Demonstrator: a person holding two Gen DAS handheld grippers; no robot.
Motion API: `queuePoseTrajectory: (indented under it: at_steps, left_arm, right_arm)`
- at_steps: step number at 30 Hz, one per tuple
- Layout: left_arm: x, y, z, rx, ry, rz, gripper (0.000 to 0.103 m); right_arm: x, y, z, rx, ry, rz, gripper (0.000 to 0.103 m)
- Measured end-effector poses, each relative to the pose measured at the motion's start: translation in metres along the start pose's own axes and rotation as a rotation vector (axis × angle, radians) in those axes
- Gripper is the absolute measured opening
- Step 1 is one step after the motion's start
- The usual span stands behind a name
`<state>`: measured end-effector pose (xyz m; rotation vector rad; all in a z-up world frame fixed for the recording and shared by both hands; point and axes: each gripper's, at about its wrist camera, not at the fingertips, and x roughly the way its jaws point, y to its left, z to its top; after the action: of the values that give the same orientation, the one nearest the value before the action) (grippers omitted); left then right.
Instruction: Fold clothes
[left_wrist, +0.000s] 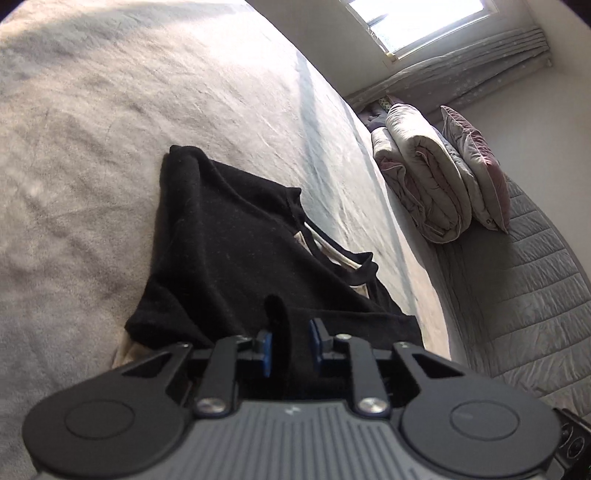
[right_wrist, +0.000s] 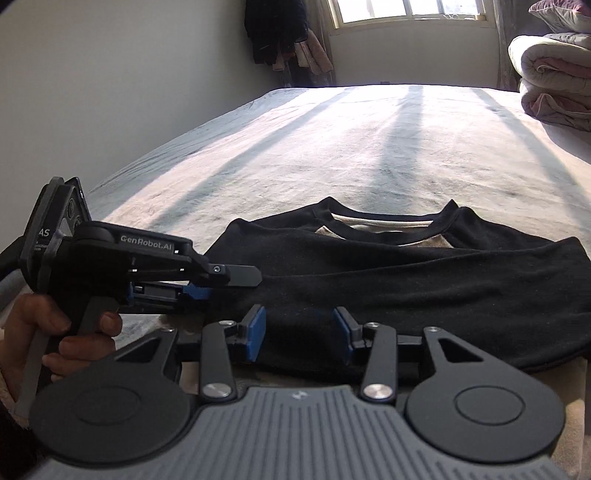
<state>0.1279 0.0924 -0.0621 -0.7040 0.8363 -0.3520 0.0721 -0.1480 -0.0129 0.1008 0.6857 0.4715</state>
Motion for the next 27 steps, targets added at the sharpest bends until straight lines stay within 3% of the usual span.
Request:
queuePoseTrajectory:
  at_steps: [3,8,11,14,20,22,24,27]
  left_arm:
    - [-0.005,-0.014,0.008,0.062,-0.046,0.017,0.004]
    - [-0.022,-0.027,0.039,0.063,-0.105,-0.008,0.004]
    - [-0.031,-0.031,0.054,0.080,-0.140,0.007,0.004]
    - [-0.035,-0.020,0.064,0.079,-0.160,0.045,0.004]
    - [-0.021,0.022,0.064,0.012,-0.105,0.114,0.006]
    - [-0.019,0.034,0.061,-0.016,-0.085,0.116,0.012]
    - [-0.021,0.041,0.058,-0.038,-0.069,0.089,0.038]
    - [-0.024,0.037,0.050,-0.002,-0.050,0.089,0.042]
  right_arm:
    - [-0.014,-0.036,-0.004,0.129,-0.015,-0.017,0.045]
    - [-0.031,-0.099,-0.014,0.372,-0.021,0.017,0.046]
    - [-0.031,-0.125,-0.023,0.553,-0.058,0.089,0.046]
    - [-0.032,-0.146,-0.031,0.680,-0.107,0.122,0.049]
    - [-0.032,-0.172,-0.042,0.845,-0.183,0.152,0.050]
    - [-0.037,-0.177,-0.044,0.877,-0.204,0.154,0.050]
    - [-0.042,-0.178,-0.042,0.880,-0.209,0.140,0.050]
    - [-0.047,-0.175,-0.039,0.867,-0.201,0.107,0.050]
